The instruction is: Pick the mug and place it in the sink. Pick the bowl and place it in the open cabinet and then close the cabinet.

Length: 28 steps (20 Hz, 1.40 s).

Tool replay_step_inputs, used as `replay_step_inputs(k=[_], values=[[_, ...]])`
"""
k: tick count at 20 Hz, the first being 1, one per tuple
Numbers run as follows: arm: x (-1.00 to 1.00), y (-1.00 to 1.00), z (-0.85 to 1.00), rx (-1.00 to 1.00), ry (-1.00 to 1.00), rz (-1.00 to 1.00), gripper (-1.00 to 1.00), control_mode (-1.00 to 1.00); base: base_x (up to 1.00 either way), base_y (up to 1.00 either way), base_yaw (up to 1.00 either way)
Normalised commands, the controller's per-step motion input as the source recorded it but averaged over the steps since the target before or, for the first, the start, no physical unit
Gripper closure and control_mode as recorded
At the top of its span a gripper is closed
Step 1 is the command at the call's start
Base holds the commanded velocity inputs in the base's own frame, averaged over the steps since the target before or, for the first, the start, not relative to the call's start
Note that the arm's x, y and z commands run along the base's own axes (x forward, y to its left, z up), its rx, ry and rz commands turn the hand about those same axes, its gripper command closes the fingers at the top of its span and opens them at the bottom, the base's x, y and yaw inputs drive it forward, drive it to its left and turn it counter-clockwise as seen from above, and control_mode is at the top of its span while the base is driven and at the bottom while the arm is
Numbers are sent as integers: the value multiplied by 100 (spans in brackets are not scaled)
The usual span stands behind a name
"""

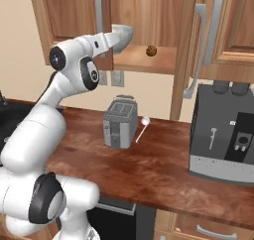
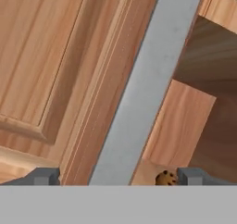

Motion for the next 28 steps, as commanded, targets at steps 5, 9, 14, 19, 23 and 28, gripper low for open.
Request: replay_step_inputs(k=[5, 9, 14, 19, 23, 28], values=[[18, 0, 2, -2, 15, 9, -100, -100, 0, 0, 0], [-33, -1, 6, 0, 7, 4, -100, -100, 0, 0, 0], [-100, 11, 17, 2, 6, 10, -100, -100, 0, 0, 0], [-100, 37, 1, 19, 17, 3, -100, -100, 0, 0, 0], [-100, 3, 0, 20, 34, -4, -100, -100, 0, 0, 0], [-100, 0, 0, 11, 28, 0, -100, -100, 0, 0, 0]])
